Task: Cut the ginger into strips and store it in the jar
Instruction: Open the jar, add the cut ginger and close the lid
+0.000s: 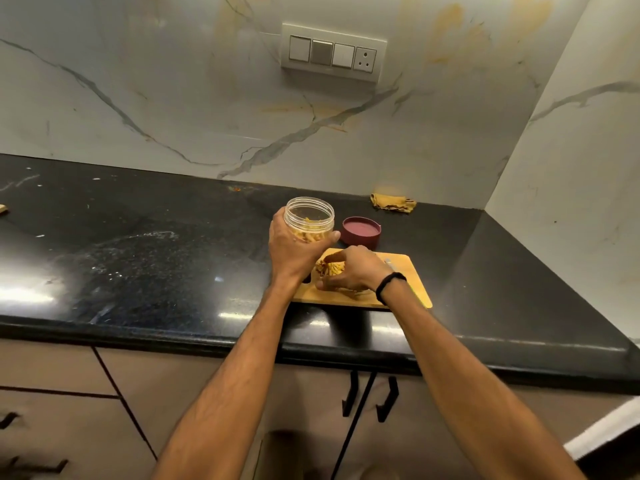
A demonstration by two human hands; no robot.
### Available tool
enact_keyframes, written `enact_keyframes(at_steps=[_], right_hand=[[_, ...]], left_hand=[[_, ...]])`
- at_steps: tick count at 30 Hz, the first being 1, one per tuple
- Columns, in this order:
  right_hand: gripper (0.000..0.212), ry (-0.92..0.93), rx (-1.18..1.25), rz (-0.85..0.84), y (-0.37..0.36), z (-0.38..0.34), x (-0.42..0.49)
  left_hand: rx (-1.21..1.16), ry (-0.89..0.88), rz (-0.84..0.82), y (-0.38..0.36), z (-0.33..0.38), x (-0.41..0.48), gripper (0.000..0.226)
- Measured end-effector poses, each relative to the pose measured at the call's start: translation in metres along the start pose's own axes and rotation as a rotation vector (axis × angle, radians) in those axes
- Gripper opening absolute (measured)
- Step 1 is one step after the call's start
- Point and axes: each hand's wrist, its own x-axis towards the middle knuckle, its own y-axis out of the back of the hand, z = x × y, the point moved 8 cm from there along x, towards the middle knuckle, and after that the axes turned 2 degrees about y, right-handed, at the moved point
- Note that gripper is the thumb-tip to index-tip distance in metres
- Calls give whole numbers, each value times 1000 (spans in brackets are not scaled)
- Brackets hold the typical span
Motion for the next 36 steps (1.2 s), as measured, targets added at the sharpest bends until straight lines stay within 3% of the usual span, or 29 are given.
enact_keyframes(at_steps=[4,13,15,19,23,27,33,36], right_hand=[[37,20,35,94,8,-5,-2],[29,-18,122,217,25,9,-2],[26,-82,331,221,27,26,-2],[27,-206,984,238,36,58,-8],[23,-139,1345,300,65,57,-10],[21,-19,1251,275,95,25,-5],[23,-3,721,239,96,-25,9],[24,11,812,281,94,-28,10]], left_hand=[[1,-9,-3,-1,0,-1,101],[26,-36,-40,-5,3,-3,102],[41,-49,-64,-7,4,-3,104],[82,-81,-114,-11,4,-3,106],[97,-92,-146,-15,1,-2,108],[131,-126,-163,-17,4,-4,108],[141,-111,-177,-18,6,-7,109],[146,-105,-174,-17,6,-5,108]])
